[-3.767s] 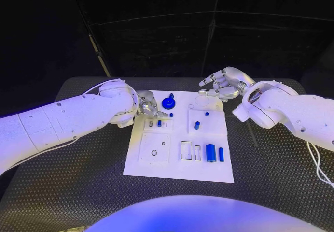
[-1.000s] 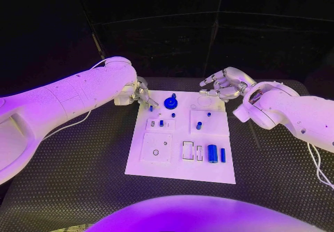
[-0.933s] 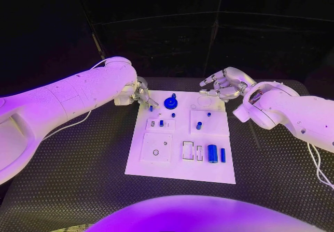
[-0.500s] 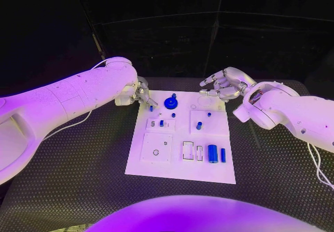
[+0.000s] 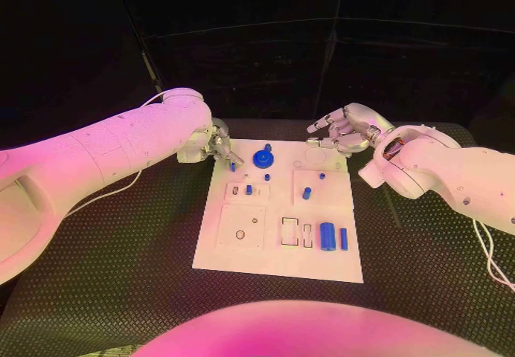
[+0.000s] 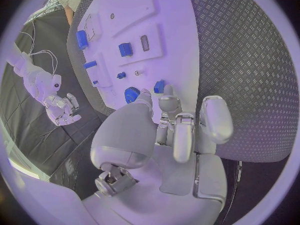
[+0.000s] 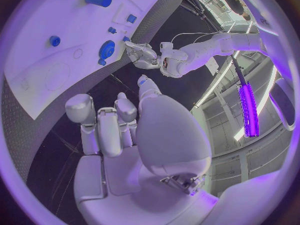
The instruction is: Assemble the parts on the task board
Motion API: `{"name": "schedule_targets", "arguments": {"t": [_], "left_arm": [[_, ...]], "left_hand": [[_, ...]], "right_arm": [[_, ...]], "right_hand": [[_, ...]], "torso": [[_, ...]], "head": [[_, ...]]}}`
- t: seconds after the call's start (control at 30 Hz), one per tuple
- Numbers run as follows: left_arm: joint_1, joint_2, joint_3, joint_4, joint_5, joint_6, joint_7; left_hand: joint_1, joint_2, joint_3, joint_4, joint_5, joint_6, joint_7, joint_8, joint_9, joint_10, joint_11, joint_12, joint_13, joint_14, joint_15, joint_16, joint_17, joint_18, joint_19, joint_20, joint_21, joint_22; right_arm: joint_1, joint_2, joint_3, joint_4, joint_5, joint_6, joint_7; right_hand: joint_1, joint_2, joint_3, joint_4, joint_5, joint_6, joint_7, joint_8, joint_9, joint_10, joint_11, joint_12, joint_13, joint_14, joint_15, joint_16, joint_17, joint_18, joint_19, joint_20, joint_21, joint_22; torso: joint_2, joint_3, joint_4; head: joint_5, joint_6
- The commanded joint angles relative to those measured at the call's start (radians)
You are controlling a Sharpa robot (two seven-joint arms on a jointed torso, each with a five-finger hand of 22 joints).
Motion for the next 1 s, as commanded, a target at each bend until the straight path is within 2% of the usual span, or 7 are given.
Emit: {"name": "schedule_targets", "arguments": {"t": [0.03,0.17,0.27,0.53,0.77,0.9,1.0], "left_arm": [[0.001,0.001,0.0,0.001,0.006,0.014,0.002],[0.001,0.001,0.0,0.0,0.006,0.012,0.002],[0.001,0.002,0.0,-0.001,0.006,0.011,0.002],[0.001,0.004,0.0,-0.003,0.007,0.012,0.002],[0.0,0.005,0.0,-0.004,0.018,0.007,0.003],[0.0,0.002,0.0,-0.001,0.033,0.0,0.004],[-0.001,-0.003,0.0,0.006,0.045,-0.008,0.005]], "left_hand": [[0.014,0.001,-0.001,-0.007,-0.004,0.007,0.002,0.005,-0.001,0.003,-0.006,0.004,0.0,0.102,-0.001,0.006,0.263,-0.001,0.002,-0.003,0.002,0.001],[0.051,0.019,0.012,-0.02,-0.003,0.008,0.001,0.009,-0.002,0.003,-0.008,0.003,-0.003,0.102,-0.002,0.006,0.263,0.0,0.001,-0.004,0.0,0.001],[0.107,0.04,0.044,-0.052,-0.003,0.004,0.0,0.009,-0.003,0.0,-0.01,0.0,-0.006,0.102,-0.004,0.006,0.263,0.0,0.0,-0.005,-0.002,0.0],[0.145,0.047,0.069,-0.077,-0.003,0.002,-0.002,0.011,-0.005,-0.001,-0.011,-0.003,-0.01,0.102,-0.004,0.006,0.263,0.0,-0.001,-0.005,-0.004,0.0],[0.197,0.067,0.116,-0.111,-0.003,-0.003,-0.005,0.01,-0.009,-0.002,-0.014,-0.008,-0.014,0.102,-0.006,0.006,0.263,0.0,-0.001,-0.007,-0.005,0.002],[0.248,0.08,0.181,-0.151,-0.002,-0.011,-0.008,0.007,-0.013,-0.005,-0.017,-0.015,-0.019,0.102,-0.009,0.006,0.263,0.0,-0.001,-0.01,-0.007,0.003],[0.278,0.075,0.244,-0.183,-0.002,-0.018,-0.004,0.006,-0.014,-0.008,-0.015,-0.024,-0.025,0.102,-0.008,0.006,0.263,0.0,-0.002,-0.011,-0.007,0.004]], "right_arm": [[0.002,0.001,0.001,0.001,-0.001,0.005,0.009],[0.002,0.001,0.001,0.001,-0.001,0.005,0.009],[0.002,0.001,0.001,0.001,-0.001,0.005,0.009],[0.002,0.002,0.001,0.0,-0.001,0.005,0.009],[0.002,0.001,0.001,0.0,-0.001,0.005,0.009],[0.002,0.001,0.001,0.001,-0.001,0.005,0.009],[0.002,0.0,0.001,0.001,-0.001,0.005,0.01]], "right_hand": [[-0.003,0.005,-0.005,0.0,0.004,0.006,-0.001,0.005,-0.001,-0.002,-0.003,-0.003,-0.001,0.042,-0.006,-0.002,-0.001,0.005,-0.002,-0.005,-0.005,-0.001],[-0.003,0.005,-0.005,0.0,0.004,0.006,-0.001,0.005,-0.001,-0.002,-0.003,-0.003,-0.001,0.042,-0.006,-0.002,-0.001,0.005,-0.002,-0.005,-0.005,-0.001],[-0.003,0.005,-0.005,0.0,0.004,0.006,-0.001,0.005,-0.001,-0.002,-0.003,-0.003,-0.001,0.042,-0.006,-0.002,-0.001,0.005,-0.002,-0.005,-0.005,-0.001],[-0.003,0.005,-0.005,0.0,0.004,0.006,-0.001,0.005,-0.001,-0.002,-0.003,-0.003,-0.001,0.042,-0.006,-0.002,-0.001,0.005,-0.002,-0.005,-0.005,-0.001],[-0.003,0.005,-0.005,0.0,0.004,0.006,-0.001,0.005,-0.001,-0.002,-0.003,-0.003,-0.001,0.042,-0.006,-0.002,-0.001,0.005,-0.002,-0.005,-0.005,-0.001],[-0.002,0.008,-0.006,-0.001,0.005,0.007,-0.002,0.006,-0.001,-0.002,-0.003,-0.002,0.0,0.042,-0.007,-0.002,0.0,0.005,-0.002,-0.005,-0.005,-0.001],[-0.002,0.008,-0.006,-0.001,0.005,0.007,-0.002,0.006,-0.001,-0.002,-0.003,-0.002,0.0,0.042,-0.007,-0.002,0.0,0.005,-0.002,-0.005,-0.005,-0.001]], "torso": [[0.0,0.0,-0.0004],[0.001,0.0,-0.0003],[0.0,0.0,0.0],[0.0,0.0001,-0.0002],[0.0,0.0002,-0.0003],[0.0,0.0002,0.0004],[0.0,-0.0002,0.0003]], "head": [[0.001,0.0],[0.0,0.0],[0.0,0.0],[0.0,0.0],[0.0,0.0],[0.0,0.0],[0.0,0.0]]}}
